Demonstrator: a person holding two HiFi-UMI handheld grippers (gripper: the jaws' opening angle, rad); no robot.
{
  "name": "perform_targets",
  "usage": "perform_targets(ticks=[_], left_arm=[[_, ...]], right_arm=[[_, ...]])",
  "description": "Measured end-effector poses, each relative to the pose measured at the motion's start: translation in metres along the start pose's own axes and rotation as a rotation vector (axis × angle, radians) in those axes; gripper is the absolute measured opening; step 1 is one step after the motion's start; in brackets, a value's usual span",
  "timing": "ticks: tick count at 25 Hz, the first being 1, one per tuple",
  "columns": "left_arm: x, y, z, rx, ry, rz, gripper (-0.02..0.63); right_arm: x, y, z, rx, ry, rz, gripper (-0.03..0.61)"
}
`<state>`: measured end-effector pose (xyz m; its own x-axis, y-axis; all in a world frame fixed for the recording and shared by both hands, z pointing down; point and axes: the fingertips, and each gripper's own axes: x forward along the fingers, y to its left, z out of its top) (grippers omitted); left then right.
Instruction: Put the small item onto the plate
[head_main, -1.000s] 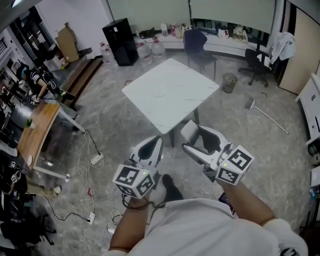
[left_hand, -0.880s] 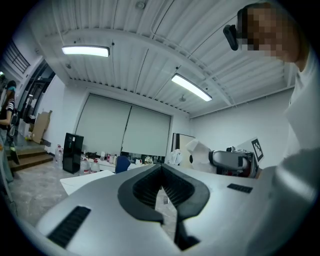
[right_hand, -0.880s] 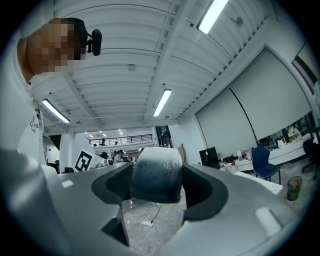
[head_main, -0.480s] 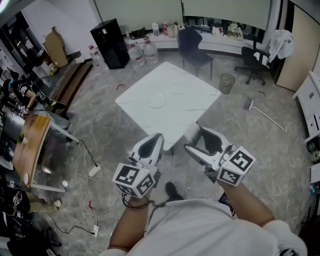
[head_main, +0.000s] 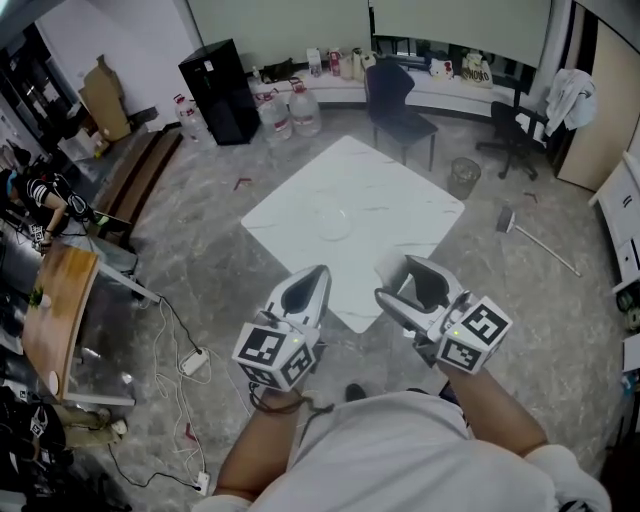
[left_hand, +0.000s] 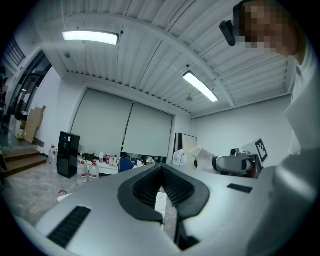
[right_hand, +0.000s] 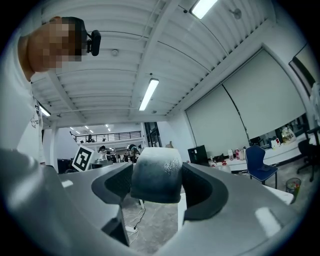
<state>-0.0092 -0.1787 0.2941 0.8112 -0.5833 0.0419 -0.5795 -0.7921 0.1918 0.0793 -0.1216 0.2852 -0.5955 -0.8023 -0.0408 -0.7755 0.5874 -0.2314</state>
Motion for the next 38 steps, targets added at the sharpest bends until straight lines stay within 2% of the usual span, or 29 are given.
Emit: perform_targets(ticks=[6, 10, 19, 26, 29, 32, 38], left_arm=[[0.028, 0.025, 0.007, 0.026, -0.001, 0.013, 0.006], [0.053, 0.051, 0.002, 0.003, 0.019, 0.028, 0.006], [0.144, 0.130, -0.005, 0.018, -0.026, 0.182, 0.006], [0.232, 0.193, -0.020, -0.009, -0.033, 0.283, 0.006], [0.261, 0.211, -0.027, 0.021, -0.042, 0.326, 0.006], [0.276, 0.231, -0.035, 0.059, -0.056, 0.376, 0.006], [0.282, 0.267, -0.057, 0.045, -0.033, 0.444, 0.006]], right_arm=[[0.036, -0.027, -0.002, -0.019, 0.027, 0.002, 0.298], [0.062, -0.056, -0.005, -0.001, 0.042, 0.009, 0.298], [0.133, -0.159, -0.012, -0.016, 0.103, 0.097, 0.298], [0.196, -0.251, -0.028, 0.000, 0.186, 0.187, 0.298], [0.213, -0.281, -0.039, -0.011, 0.230, 0.221, 0.298], [0.233, -0.301, -0.055, -0.019, 0.276, 0.258, 0.298], [0.270, -0.330, -0.102, -0.043, 0.372, 0.290, 0.298]])
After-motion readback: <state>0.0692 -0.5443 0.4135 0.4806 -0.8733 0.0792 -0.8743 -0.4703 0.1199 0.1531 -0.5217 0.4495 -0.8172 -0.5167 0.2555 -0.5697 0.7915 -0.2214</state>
